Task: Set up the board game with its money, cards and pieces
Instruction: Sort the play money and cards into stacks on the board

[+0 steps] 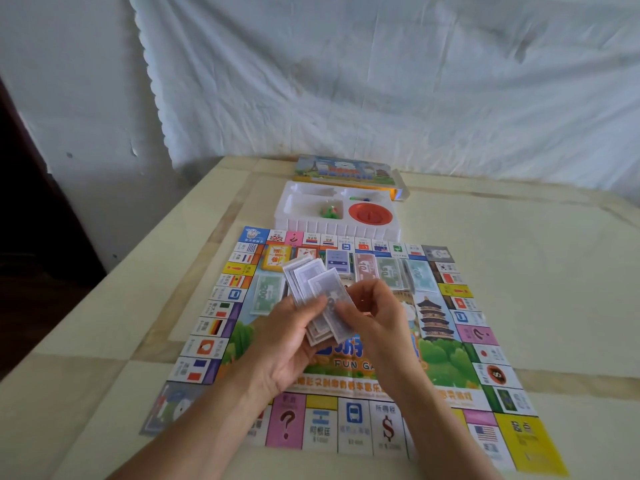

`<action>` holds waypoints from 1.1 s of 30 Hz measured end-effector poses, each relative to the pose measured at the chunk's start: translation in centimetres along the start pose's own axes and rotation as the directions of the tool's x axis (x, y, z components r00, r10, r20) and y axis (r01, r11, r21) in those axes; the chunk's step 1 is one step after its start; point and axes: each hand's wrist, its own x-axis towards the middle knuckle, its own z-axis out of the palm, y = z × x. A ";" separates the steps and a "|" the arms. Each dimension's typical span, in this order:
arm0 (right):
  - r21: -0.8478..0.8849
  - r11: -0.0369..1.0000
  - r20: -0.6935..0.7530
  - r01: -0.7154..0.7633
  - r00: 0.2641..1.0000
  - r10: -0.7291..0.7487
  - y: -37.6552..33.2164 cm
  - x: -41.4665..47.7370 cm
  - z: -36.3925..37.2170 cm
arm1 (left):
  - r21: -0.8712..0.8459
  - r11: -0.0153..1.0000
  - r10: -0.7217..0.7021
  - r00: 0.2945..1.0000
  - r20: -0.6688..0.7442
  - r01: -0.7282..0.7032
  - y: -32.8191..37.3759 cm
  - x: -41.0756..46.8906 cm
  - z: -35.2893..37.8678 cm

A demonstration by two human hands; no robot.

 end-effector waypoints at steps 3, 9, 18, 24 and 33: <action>0.081 0.996 -0.065 -0.039 0.997 0.045 0.2 0.1 -0.2 | -0.001 1.000 0.004 0.999 0.033 -0.004 0.2 -0.2 0.1; 0.278 0.950 -0.055 -0.144 0.985 0.165 0.1 0.0 -0.5 | 0.106 0.994 0.019 0.999 -0.031 -0.016 0.2 -0.1 0.0; 0.547 0.802 -0.013 -0.240 0.955 0.295 -0.2 0.3 -0.9 | 0.137 0.990 0.042 0.992 -0.118 -0.026 0.0 0.3 -0.5; 0.640 0.739 -0.026 -0.208 0.956 0.292 -0.7 0.4 -1.3 | 0.152 0.988 0.050 0.988 -0.143 -0.028 0.0 0.2 -0.5; 0.592 0.780 0.010 -0.201 0.970 0.243 -1.0 0.0 -0.9 | 0.191 0.981 0.077 0.979 -0.189 -0.040 -0.1 0.1 -0.4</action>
